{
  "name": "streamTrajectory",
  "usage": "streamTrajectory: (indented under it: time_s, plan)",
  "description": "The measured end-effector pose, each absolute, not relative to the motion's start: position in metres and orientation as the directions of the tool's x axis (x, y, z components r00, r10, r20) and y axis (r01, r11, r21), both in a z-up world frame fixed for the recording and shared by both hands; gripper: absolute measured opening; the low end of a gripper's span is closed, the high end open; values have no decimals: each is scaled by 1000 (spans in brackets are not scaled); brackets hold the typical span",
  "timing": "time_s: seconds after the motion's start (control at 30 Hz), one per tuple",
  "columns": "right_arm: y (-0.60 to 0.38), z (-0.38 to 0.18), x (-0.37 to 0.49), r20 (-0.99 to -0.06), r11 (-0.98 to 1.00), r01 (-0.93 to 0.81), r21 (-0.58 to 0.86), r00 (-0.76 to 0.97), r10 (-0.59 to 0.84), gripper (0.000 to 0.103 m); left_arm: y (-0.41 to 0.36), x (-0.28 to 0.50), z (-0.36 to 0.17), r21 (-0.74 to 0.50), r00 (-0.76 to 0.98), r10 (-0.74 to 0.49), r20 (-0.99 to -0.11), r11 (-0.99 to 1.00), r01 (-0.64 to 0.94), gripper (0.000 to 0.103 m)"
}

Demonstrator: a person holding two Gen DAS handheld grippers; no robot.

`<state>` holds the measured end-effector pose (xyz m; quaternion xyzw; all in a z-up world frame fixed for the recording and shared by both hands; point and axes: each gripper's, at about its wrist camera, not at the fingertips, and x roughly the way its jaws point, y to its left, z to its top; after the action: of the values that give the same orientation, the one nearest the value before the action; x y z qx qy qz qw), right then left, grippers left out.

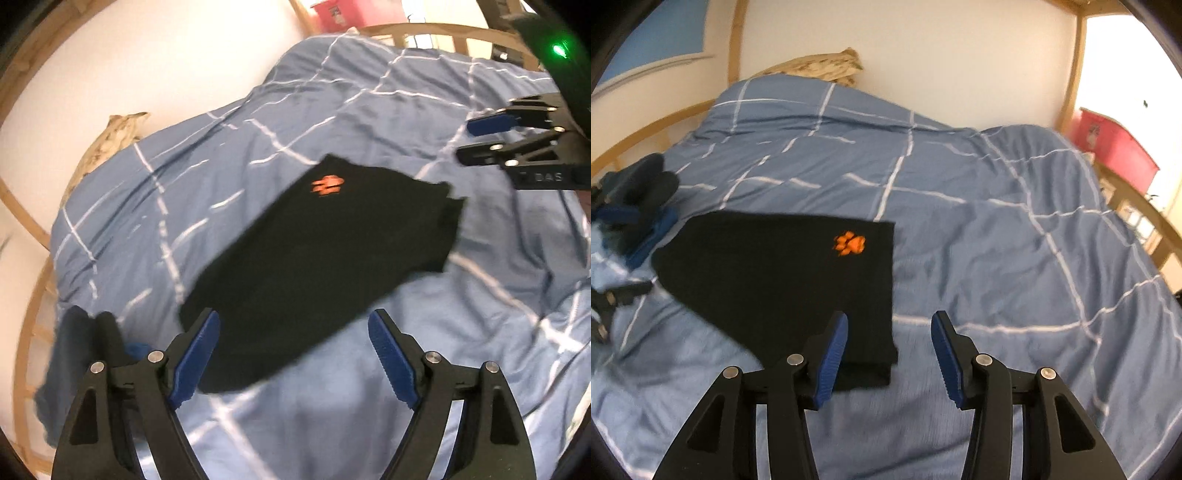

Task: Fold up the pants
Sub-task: 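Grasp the folded edge of the shorts with the left tool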

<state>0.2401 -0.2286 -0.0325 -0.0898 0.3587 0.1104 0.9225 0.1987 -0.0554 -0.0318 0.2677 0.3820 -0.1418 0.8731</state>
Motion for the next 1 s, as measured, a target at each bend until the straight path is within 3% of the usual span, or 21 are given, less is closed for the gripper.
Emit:
streamTrajectory:
  time_s: [0.23, 0.37, 0.57, 0.63, 0.87, 1.0]
  plan:
    - [-247, -64, 245, -739, 943, -331, 13, 632, 232, 47, -106, 191, -57, 222, 659, -112, -744, 889, 402, 63]
    - [-258, -79, 245, -747, 949, -310, 47, 620, 240, 47, -122, 199, -67, 105, 644, -173, -745, 923, 370, 60]
    - [-267, -91, 243, -719, 947, -297, 120, 632, 289, 47, -140, 208, -86, 70, 629, -167, -759, 940, 333, 57]
    - [-268, -95, 245, -718, 943, -300, 145, 624, 309, 47, -146, 211, -92, 82, 630, -151, -762, 943, 324, 51]
    - [-271, -105, 249, -709, 928, -317, 195, 609, 357, 47, -141, 222, -97, 4, 635, -159, -756, 969, 248, 51]
    - [-273, -106, 250, -701, 925, -314, 215, 610, 370, 47, -147, 224, -101, 39, 642, -121, -757, 972, 230, 49]
